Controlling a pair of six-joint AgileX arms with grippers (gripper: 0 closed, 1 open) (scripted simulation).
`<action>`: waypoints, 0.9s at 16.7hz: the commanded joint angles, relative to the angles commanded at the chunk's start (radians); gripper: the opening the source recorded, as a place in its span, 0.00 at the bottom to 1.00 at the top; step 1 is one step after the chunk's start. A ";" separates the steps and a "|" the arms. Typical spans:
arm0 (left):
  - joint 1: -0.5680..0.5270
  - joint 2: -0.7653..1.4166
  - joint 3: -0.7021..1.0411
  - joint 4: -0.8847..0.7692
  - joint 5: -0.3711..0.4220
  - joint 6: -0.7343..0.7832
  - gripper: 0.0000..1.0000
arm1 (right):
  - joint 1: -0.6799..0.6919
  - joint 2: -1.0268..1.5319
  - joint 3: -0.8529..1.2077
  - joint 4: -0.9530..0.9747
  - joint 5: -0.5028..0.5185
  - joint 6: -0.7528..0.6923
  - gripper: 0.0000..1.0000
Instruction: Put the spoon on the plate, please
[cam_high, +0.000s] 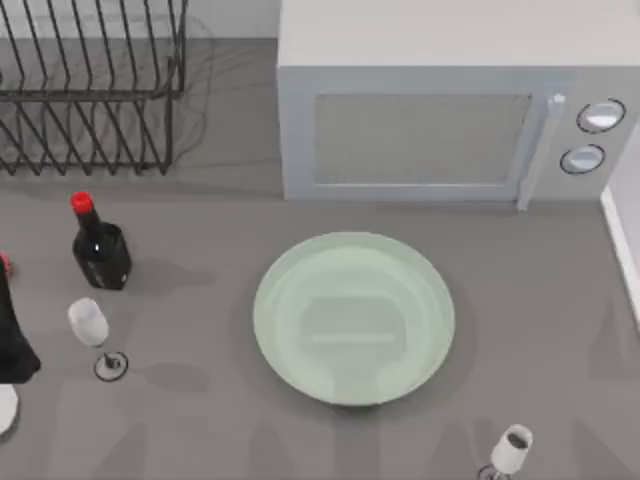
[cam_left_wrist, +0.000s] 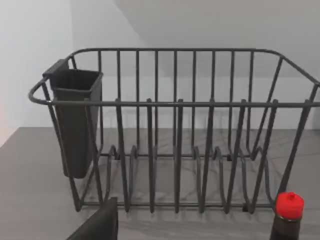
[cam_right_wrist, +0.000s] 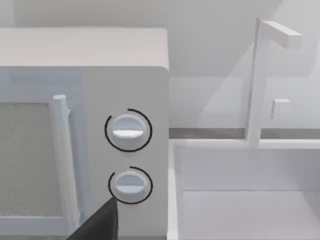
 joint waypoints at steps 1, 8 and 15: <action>0.000 0.000 0.000 0.000 0.000 0.000 1.00 | 0.000 0.000 0.000 0.000 0.000 0.000 1.00; 0.015 0.224 0.212 -0.158 0.004 -0.007 1.00 | 0.000 0.000 0.000 0.000 0.000 0.000 1.00; 0.061 0.946 0.671 -0.576 0.008 -0.038 1.00 | 0.000 0.000 0.000 0.000 0.000 0.000 1.00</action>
